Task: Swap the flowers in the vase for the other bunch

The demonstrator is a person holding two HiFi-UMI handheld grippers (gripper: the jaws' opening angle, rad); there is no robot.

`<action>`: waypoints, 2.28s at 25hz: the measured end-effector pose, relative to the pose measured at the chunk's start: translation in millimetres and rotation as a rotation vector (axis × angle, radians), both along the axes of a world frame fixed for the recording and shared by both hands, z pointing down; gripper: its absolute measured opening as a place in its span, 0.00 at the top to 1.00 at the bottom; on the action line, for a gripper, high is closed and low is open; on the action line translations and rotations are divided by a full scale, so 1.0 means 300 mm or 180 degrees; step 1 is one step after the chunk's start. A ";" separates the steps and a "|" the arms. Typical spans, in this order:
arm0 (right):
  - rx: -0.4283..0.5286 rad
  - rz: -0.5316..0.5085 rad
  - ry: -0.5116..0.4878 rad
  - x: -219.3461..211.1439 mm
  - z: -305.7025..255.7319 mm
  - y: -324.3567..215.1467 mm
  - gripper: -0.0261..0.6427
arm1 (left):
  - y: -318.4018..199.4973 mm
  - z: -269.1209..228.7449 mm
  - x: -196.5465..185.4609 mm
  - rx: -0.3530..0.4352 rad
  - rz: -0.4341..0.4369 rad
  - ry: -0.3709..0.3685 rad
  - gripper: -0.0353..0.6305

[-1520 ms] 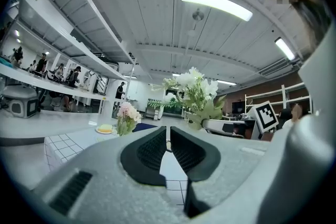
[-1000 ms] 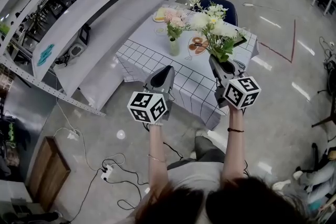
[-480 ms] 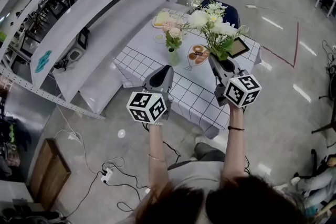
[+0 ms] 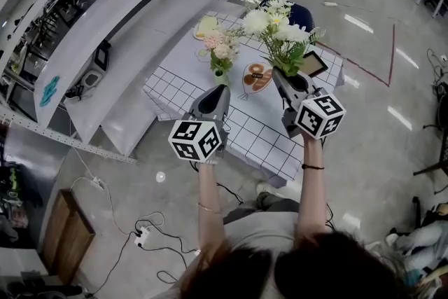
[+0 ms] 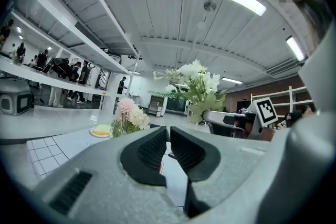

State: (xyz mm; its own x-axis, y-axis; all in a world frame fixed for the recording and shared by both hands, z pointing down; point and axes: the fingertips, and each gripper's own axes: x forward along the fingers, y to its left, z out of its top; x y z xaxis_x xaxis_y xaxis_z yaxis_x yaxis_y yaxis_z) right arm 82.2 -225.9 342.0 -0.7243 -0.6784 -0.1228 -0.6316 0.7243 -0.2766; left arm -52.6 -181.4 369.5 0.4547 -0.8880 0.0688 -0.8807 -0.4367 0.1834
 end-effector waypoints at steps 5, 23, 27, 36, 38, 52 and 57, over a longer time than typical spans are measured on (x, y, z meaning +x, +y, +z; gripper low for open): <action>0.0000 0.0008 -0.0024 0.004 -0.011 -0.036 0.88 | -0.029 0.002 0.005 -0.0033 0.0023 -0.0048 0.90; -0.0089 0.0398 -0.0061 -0.022 0.021 -0.152 0.88 | -0.182 0.069 -0.126 -0.0189 0.0175 0.0013 0.90; -0.0108 0.0534 -0.0060 -0.037 0.029 -0.170 0.88 | -0.235 0.106 -0.160 -0.0295 0.0243 0.0023 0.90; -0.0147 0.0793 0.0003 -0.052 0.037 -0.189 0.88 | -0.308 0.187 -0.169 -0.0524 0.0536 -0.0079 0.89; -0.0149 0.0849 0.0015 -0.053 0.038 -0.186 0.88 | -0.317 0.199 -0.173 -0.0546 0.0584 -0.0082 0.89; -0.0242 0.1060 0.0038 -0.057 0.098 -0.176 0.88 | -0.351 0.265 -0.189 -0.0699 0.0687 -0.0033 0.70; -0.0279 0.1025 0.0049 -0.061 0.112 -0.192 0.88 | -0.383 0.277 -0.204 -0.0697 0.0553 -0.0053 0.63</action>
State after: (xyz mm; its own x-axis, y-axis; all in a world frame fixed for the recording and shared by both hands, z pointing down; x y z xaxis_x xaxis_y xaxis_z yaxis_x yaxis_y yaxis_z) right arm 63.9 -283.6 375.5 -0.4722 -0.8804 -0.0445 -0.8288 0.4606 -0.3177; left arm -113.6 -296.2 452.5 0.5960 -0.7600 0.2592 -0.7998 -0.5330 0.2762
